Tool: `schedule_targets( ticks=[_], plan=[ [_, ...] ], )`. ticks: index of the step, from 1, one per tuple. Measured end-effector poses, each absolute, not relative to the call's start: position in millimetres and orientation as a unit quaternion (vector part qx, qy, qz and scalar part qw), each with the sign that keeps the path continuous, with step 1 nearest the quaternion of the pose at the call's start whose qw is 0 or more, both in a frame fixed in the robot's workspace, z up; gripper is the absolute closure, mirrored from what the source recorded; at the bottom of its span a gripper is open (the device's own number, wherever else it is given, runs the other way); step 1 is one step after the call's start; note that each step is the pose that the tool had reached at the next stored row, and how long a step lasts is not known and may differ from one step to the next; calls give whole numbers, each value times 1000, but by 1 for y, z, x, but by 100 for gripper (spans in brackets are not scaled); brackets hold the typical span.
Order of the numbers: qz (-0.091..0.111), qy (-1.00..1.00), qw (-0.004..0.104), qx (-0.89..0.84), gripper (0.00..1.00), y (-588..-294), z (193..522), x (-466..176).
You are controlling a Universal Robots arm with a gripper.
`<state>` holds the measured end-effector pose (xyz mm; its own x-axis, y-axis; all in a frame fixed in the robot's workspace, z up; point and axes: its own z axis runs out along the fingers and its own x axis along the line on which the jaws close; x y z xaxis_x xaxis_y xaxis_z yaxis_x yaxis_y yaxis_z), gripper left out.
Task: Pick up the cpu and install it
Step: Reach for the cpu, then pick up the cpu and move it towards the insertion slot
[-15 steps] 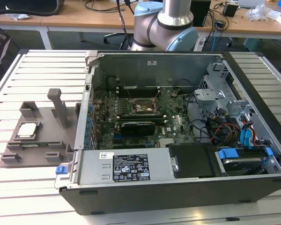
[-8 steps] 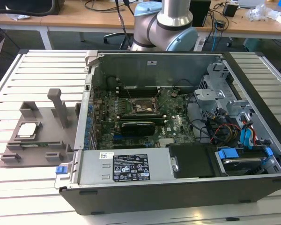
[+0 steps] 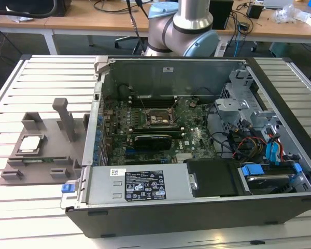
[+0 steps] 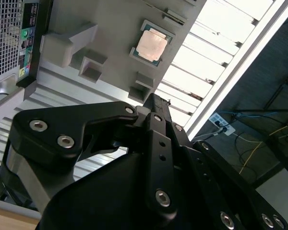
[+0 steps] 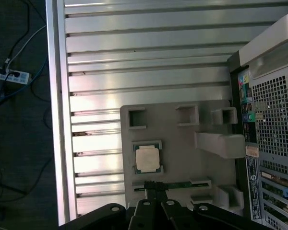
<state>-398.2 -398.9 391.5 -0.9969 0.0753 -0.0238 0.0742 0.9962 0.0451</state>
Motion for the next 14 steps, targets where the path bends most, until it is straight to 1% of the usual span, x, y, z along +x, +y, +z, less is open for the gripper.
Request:
schedule_targets(
  ticks=[14],
  plan=[
    [22, 999, 13, 37, 89, -399, 392, -399]
  ],
)
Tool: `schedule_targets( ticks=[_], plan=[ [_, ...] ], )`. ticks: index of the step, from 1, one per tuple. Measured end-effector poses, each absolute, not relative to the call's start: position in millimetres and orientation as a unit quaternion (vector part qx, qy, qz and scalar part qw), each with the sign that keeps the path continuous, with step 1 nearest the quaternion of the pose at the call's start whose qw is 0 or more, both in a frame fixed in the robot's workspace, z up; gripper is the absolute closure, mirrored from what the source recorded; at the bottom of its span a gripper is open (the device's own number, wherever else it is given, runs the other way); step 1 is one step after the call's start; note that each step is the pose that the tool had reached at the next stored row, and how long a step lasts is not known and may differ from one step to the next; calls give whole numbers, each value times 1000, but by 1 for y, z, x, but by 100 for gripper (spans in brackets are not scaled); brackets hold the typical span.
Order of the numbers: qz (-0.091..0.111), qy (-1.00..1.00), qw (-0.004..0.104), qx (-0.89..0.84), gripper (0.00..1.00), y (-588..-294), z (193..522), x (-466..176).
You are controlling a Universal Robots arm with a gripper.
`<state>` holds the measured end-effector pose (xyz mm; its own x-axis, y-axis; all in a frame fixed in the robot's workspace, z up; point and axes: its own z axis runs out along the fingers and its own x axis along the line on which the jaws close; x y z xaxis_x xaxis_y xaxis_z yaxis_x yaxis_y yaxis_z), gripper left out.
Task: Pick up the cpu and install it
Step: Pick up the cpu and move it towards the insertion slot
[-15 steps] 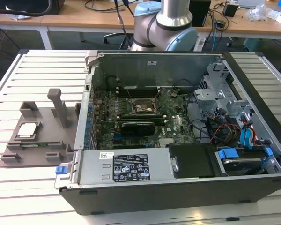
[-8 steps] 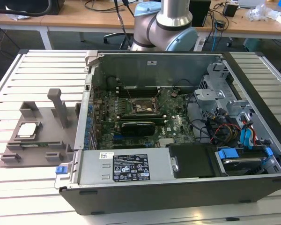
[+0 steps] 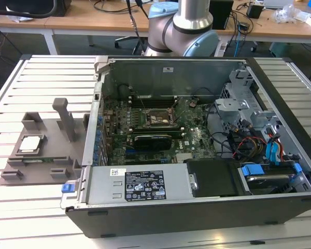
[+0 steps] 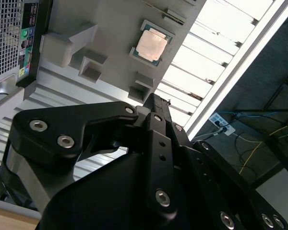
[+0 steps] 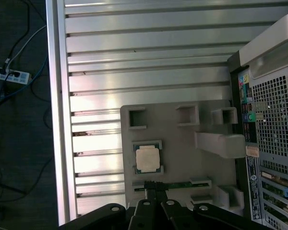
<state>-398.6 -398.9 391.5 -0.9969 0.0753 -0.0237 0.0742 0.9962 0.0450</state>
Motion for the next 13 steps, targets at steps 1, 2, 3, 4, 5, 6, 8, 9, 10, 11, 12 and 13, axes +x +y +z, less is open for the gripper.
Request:
schedule_targets(
  ticks=[1, 2, 3, 4, 5, 6, 8, 9, 10, 11, 12, 13],
  plan=[
    [22, 999, 13, 37, 89, -399, 391, -399],
    [22, 999, 13, 37, 89, -399, 391, -399],
    [22, 999, 13, 37, 89, -399, 392, -399],
    [22, 999, 13, 37, 89, -399, 392, -399],
    [22, 999, 13, 37, 89, -399, 391, -399],
    [22, 999, 13, 37, 89, -399, 391, -399],
    [22, 999, 13, 37, 76, -399, 391, -399],
    [22, 999, 13, 37, 71, -399, 392, -399],
    [22, 999, 13, 37, 58, -399, 392, -399],
    [22, 999, 13, 37, 52, -399, 392, -399],
    [22, 999, 13, 37, 46, -399, 392, -399],
    [22, 999, 13, 37, 46, -399, 391, -399]
  ],
)
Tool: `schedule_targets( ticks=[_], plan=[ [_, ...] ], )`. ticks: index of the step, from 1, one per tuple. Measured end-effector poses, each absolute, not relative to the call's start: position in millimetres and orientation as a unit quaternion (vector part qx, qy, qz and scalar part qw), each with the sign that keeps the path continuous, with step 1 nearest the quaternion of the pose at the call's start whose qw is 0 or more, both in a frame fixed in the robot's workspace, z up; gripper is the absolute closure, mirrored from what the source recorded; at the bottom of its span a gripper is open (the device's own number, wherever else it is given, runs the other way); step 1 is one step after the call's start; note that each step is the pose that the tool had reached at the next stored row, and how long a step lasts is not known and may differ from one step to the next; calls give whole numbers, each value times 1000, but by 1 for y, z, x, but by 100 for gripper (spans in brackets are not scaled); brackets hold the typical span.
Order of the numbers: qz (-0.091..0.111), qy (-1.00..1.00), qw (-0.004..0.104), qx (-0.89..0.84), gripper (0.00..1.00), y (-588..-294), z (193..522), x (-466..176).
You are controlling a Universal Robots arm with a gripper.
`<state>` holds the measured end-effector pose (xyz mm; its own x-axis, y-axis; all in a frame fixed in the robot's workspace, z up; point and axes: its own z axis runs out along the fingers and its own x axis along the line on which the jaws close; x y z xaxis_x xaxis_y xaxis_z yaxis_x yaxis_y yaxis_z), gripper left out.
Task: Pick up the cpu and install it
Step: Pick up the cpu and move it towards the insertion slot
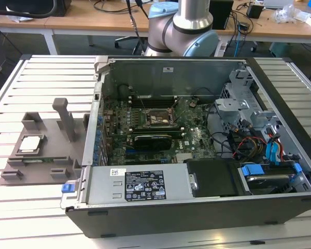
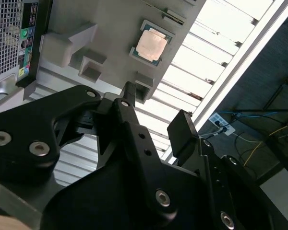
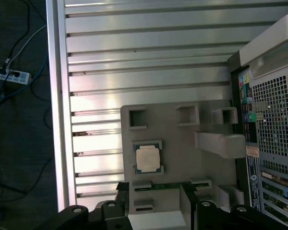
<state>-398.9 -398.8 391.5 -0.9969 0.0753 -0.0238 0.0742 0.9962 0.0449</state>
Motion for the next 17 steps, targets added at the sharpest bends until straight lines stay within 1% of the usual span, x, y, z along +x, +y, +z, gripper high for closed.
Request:
schedule_targets(
  ticks=[2, 5, 8, 17],
  plan=[
    [14, 999, 13, 36, 46, -399, 391, -399],
    [12, 999, 13, 35, 46, -399, 392, -399],
    [-1, 999, 13, 35, 46, -399, 392, -399],
    [-2, 999, 14, 35, 46, -399, 391, -399]
  ],
)
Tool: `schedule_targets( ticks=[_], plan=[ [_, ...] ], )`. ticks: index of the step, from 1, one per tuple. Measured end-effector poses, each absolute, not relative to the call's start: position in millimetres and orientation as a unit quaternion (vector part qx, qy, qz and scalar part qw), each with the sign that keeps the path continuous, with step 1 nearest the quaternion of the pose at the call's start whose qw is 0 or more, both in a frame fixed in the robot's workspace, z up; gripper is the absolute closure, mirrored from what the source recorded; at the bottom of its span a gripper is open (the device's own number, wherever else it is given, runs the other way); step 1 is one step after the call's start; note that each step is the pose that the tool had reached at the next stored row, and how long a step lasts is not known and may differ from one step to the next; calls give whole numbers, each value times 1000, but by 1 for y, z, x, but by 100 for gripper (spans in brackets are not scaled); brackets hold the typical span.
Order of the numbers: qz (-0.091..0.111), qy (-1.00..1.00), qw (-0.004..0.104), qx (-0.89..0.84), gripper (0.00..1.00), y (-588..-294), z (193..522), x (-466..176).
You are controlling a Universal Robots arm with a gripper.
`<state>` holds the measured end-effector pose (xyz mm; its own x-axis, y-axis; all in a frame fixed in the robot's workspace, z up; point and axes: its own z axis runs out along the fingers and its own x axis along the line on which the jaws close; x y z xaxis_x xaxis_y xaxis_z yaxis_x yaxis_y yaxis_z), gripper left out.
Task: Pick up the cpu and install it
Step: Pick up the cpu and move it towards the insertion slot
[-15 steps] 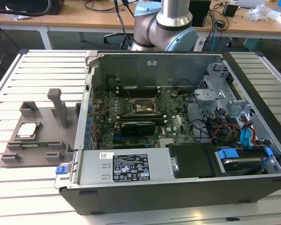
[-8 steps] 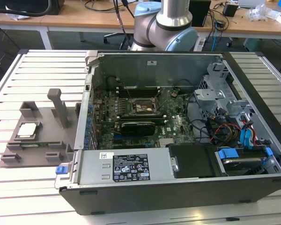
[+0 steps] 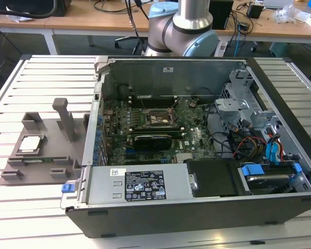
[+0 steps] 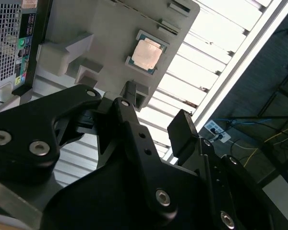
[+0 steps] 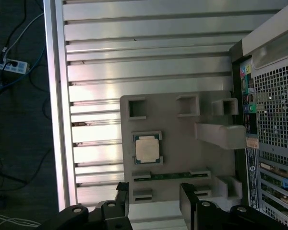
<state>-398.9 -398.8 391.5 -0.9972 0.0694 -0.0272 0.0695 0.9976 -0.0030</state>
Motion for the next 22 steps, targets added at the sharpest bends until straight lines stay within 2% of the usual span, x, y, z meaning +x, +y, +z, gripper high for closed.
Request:
schedule_targets(
  ticks=[22],
  plan=[
    [-2, 999, 14, 35, 46, -399, 377, -399]
  ],
)
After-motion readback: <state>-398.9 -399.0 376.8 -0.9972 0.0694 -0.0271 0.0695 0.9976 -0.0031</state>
